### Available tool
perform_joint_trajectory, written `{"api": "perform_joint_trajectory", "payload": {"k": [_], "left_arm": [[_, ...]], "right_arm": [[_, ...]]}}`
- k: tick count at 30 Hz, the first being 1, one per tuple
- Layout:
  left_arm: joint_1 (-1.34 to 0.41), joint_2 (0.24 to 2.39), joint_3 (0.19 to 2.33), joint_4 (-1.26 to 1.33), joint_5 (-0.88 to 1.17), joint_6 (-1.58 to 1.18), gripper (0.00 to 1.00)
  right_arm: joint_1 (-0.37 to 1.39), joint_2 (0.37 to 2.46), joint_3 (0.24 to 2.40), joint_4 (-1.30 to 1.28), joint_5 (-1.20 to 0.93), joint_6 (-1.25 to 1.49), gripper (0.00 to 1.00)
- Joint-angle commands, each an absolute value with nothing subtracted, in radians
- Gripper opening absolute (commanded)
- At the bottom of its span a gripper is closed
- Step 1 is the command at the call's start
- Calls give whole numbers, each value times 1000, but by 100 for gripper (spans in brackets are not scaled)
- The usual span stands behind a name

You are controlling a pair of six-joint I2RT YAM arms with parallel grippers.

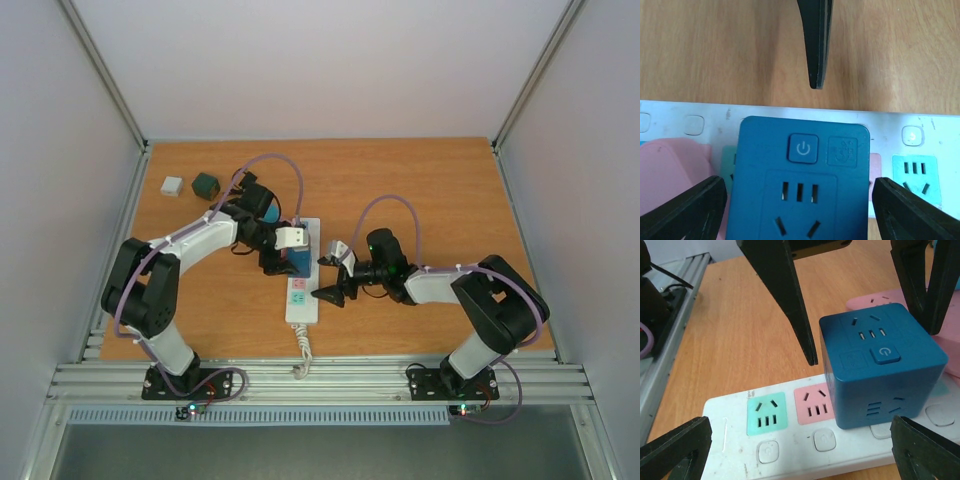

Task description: Pull the plug off the socket

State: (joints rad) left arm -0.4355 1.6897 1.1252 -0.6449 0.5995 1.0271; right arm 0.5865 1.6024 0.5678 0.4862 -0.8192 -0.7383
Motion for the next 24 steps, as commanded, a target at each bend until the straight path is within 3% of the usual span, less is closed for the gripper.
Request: {"api": "perform_joint_trajectory", "payload": {"k": [1, 12, 24], "left_arm": [[-443, 1701, 1101, -621, 612, 1060, 79], [-443, 1647, 1037, -622, 613, 1110, 50], [-443, 1579, 1000, -745, 673, 1186, 41]], "right_arm": [[627, 1591, 515, 709, -722, -797, 99], [645, 1621, 438, 881, -639, -805, 99], [713, 1682, 492, 818, -637, -852, 98]]}}
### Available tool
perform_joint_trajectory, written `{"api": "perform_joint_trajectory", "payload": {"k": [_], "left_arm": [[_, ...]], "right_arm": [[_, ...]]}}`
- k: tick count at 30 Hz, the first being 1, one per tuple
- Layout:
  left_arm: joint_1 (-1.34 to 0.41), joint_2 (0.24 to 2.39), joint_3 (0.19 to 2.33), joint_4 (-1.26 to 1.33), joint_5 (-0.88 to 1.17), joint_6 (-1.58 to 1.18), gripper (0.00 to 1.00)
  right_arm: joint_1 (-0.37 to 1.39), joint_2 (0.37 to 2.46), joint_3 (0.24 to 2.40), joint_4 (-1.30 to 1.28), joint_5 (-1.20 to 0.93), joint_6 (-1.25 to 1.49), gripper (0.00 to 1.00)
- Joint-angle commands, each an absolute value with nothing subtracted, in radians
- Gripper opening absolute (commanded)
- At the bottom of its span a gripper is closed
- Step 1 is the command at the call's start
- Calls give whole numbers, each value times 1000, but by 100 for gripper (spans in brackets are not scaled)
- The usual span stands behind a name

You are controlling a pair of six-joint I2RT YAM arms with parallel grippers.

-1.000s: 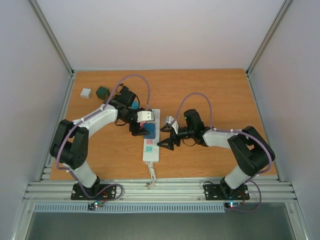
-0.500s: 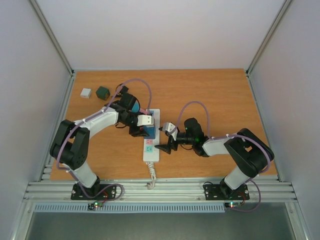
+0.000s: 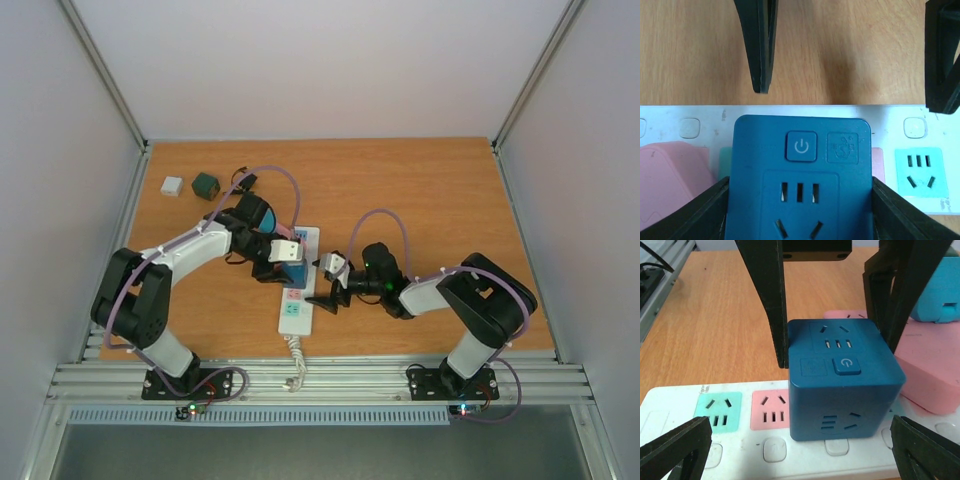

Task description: Pull the plug off the socket

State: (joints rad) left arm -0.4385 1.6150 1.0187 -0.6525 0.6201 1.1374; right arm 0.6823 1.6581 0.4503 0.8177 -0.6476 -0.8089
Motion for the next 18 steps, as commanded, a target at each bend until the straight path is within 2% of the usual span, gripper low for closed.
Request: {"api": "perform_joint_trajectory", "payload": {"k": [1, 6, 11, 18], "left_arm": [[-443, 1576, 999, -755, 678, 1192, 41], [-443, 1547, 974, -798, 679, 1217, 39], [-443, 1511, 940, -803, 671, 1230, 39], [-443, 1506, 940, -808, 681, 1237, 38]], "right_arm": [[719, 1687, 500, 813, -627, -845, 98], [754, 1696, 491, 821, -587, -785, 99], [768, 1756, 449, 958, -536, -751, 99], [773, 1842, 499, 986, -547, -727, 99]]}}
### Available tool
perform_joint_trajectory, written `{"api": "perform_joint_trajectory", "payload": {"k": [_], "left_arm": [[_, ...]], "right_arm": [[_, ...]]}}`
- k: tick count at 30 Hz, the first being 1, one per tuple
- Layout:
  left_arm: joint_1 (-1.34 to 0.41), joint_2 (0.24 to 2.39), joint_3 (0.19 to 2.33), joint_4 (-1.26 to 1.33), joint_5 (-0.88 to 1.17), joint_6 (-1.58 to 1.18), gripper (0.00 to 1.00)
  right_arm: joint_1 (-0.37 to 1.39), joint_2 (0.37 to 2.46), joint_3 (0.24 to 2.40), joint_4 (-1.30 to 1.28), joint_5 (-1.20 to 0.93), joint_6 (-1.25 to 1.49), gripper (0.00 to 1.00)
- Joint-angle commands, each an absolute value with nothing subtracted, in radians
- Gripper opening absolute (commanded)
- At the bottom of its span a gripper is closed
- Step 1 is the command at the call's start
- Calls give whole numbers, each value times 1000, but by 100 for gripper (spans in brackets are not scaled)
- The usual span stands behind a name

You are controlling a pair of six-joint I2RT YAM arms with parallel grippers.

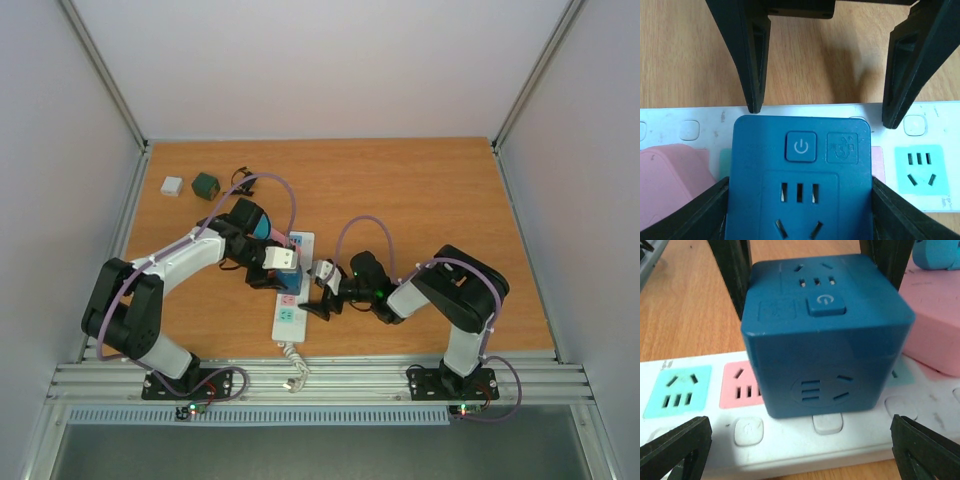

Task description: Pull the plug off the socket

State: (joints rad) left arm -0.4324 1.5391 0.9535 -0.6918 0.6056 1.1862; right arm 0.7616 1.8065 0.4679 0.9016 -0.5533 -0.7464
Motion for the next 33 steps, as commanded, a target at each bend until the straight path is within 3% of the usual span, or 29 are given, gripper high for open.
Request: {"api": "perform_joint_trajectory", "payload": {"k": [1, 18, 33], "left_arm": [[-444, 1508, 943, -809, 682, 1240, 38], [-440, 1526, 1063, -912, 783, 1235, 32], [-440, 1497, 982, -838, 743, 1216, 28]], "right_arm": [[773, 1853, 506, 986, -548, -724, 99], [784, 1888, 556, 848, -552, -754, 98], [795, 1946, 585, 749, -542, -787, 96]]}}
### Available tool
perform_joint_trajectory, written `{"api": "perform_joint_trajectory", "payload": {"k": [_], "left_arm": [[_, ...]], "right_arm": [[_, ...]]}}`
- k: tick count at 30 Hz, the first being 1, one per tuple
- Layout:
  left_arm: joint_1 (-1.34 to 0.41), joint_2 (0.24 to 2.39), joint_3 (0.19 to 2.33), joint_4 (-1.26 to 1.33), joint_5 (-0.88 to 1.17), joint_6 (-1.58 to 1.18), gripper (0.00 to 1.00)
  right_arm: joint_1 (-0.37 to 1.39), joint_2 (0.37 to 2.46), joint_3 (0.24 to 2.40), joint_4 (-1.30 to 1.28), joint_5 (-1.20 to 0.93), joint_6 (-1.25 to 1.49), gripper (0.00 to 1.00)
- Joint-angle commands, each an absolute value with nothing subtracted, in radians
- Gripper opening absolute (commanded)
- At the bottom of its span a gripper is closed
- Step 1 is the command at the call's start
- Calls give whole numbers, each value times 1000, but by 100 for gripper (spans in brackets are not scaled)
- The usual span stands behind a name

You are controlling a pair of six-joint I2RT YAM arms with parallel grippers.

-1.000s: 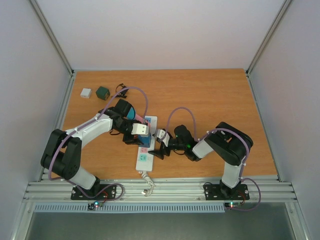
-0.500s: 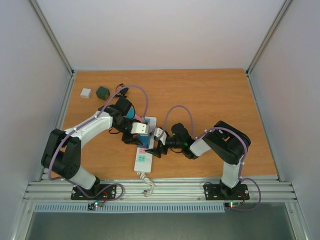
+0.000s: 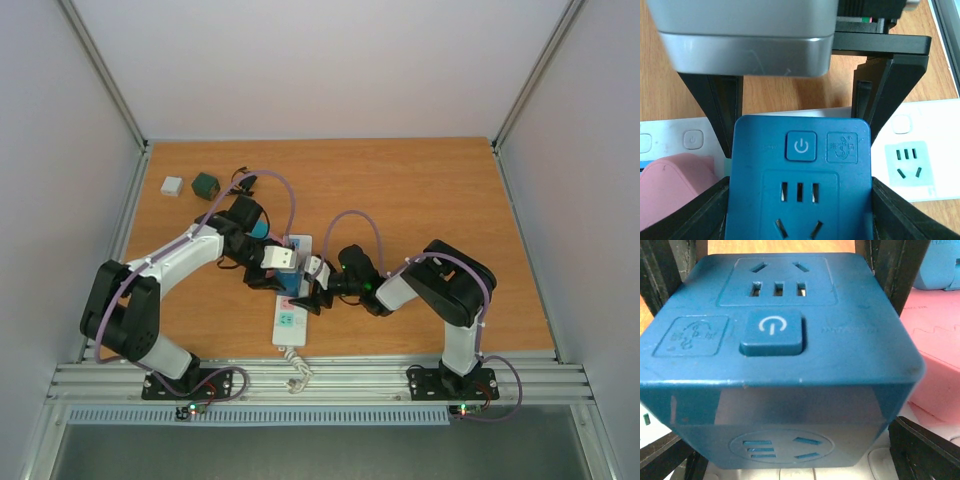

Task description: Pull the plug off the socket

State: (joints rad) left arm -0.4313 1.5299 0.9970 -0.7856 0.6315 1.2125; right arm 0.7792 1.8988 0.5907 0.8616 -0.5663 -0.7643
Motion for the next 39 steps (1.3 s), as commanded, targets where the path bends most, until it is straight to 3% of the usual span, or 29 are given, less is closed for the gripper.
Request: {"api": "perform_joint_trajectory", "payload": {"k": [1, 21, 29, 39], "left_arm": [[-440, 1494, 988, -850, 741, 1218, 27], [-232, 1387, 1132, -1072, 771, 1290, 26], [-101, 1336, 1122, -964, 843, 1101, 24], [195, 1392, 1128, -810, 930, 789, 25]], "right_arm": [[795, 1948, 588, 748, -540, -788, 96], [795, 1905, 573, 743, -584, -774, 98], [795, 1830, 594, 686, -645, -736, 99], [795, 1693, 638, 579, -686, -700, 99]]}}
